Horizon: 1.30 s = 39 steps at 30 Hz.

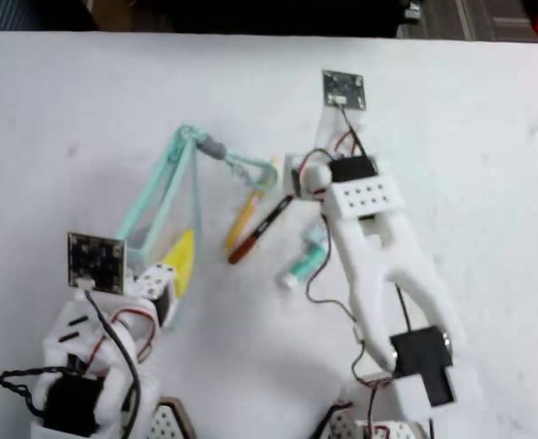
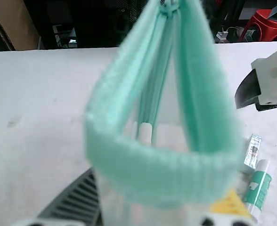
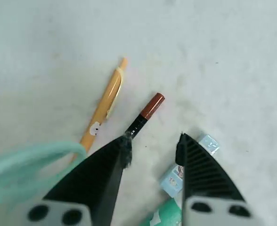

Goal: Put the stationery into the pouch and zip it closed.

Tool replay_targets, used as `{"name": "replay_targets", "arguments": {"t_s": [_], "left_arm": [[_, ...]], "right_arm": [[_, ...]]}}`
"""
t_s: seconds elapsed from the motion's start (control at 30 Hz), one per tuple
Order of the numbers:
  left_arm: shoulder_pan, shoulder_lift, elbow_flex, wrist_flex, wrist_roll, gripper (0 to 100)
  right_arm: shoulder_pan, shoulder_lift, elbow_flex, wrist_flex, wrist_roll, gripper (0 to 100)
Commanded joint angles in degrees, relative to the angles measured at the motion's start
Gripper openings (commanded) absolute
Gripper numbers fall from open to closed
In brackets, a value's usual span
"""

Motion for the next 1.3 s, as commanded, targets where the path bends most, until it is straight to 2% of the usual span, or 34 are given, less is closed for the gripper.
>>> {"name": "replay_targets", "arguments": {"t_s": [0.0, 0.33, 0.47, 0.67, 0.93, 1.13, 1.2, 1.27], "left_arm": [[0.04, 0.31, 0.62, -1.14, 0.79, 21], [0.04, 0.31, 0.62, -1.14, 0.79, 21], [0.04, 0.31, 0.62, -1.14, 0.79, 21], [-0.04, 0.31, 0.62, -1.14, 0.79, 21], [-0.04, 0.31, 0.62, -1.14, 0.79, 21], [-0.04, 0.31, 0.7, -1.14, 0.79, 21], [-0.04, 0.31, 0.7, -1.05, 0.79, 21], [-0.04, 0.31, 0.7, -0.97, 0.79, 21]], "right_arm": [[0.22, 2.51, -0.88, -1.63, -0.53, 14.6], [-0.84, 11.56, -0.79, -9.1, -0.88, 14.6], [-1.1, 13.23, -0.88, -12.35, -5.45, 14.8], [-1.01, 15.69, -1.76, -14.46, -6.51, 14.9], [-0.92, 25.19, -10.73, -10.77, -6.51, 14.9], [-0.75, 33.27, -21.71, -2.77, -6.24, 14.3], [-0.75, 34.95, -24.7, 0.75, -6.51, 10.4], [-0.75, 36.44, -27.25, 3.12, -6.42, 2.1]]}}
